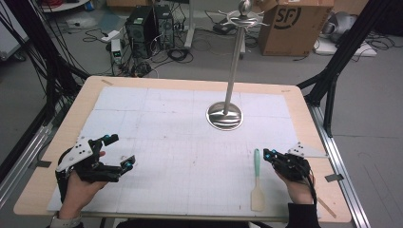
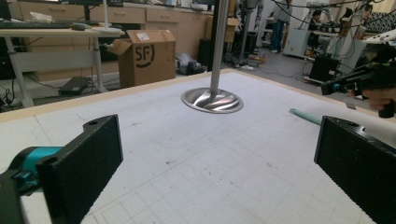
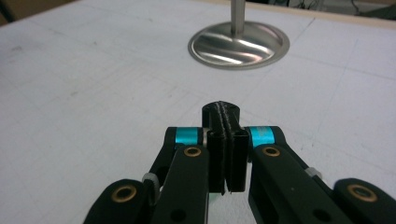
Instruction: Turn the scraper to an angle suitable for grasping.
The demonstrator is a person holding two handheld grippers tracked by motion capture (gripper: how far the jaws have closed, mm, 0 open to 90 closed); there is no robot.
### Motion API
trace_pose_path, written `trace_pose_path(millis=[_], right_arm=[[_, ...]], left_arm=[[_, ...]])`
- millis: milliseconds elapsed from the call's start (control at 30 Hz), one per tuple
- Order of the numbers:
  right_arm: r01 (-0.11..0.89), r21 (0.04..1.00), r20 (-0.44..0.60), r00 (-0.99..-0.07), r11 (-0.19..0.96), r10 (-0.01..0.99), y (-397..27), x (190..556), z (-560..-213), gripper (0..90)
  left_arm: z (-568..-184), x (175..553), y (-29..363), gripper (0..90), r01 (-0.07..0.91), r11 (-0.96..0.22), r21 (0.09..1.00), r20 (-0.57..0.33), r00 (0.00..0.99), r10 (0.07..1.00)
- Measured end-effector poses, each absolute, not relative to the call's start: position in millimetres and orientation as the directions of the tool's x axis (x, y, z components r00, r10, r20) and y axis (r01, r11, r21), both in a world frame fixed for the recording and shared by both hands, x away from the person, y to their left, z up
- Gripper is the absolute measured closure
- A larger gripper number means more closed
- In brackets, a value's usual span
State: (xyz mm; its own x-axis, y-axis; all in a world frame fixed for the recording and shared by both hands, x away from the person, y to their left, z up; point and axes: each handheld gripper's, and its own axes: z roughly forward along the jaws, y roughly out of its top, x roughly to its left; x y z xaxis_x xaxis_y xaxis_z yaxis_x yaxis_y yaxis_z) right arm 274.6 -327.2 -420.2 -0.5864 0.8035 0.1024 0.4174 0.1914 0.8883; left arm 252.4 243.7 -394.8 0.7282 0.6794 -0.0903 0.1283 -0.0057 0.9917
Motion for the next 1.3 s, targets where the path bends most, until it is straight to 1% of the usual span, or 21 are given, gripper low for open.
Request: trace_pose_path(millis=[300,500,700,967,1300], right_arm=[[0.469,0.861,0.122,-0.565,0.197,0.816,-332,281,-436,89.5],[0.504,0.843,0.135,-0.539,0.190,0.832,-338,286,-447,89.5],[0.533,0.825,0.133,-0.510,0.190,0.850,-337,287,-448,89.5],[0.571,0.764,0.079,-0.544,0.299,0.836,-325,292,-451,89.7],[0.581,0.758,0.100,-0.552,0.296,0.828,-322,292,-451,89.9]], left_arm=[[-397,253,243,1.7,0.138,-0.011,0.990,-0.094,0.729,0.677],[-397,254,243,1.7,0.154,0.008,0.988,-0.121,0.740,0.661],[-398,254,243,1.7,0.160,0.006,0.987,-0.124,0.739,0.662],[-399,255,242,1.7,0.164,-0.006,0.986,-0.119,0.738,0.665],[-401,256,239,1.7,0.170,-0.009,0.985,-0.120,0.735,0.668]])
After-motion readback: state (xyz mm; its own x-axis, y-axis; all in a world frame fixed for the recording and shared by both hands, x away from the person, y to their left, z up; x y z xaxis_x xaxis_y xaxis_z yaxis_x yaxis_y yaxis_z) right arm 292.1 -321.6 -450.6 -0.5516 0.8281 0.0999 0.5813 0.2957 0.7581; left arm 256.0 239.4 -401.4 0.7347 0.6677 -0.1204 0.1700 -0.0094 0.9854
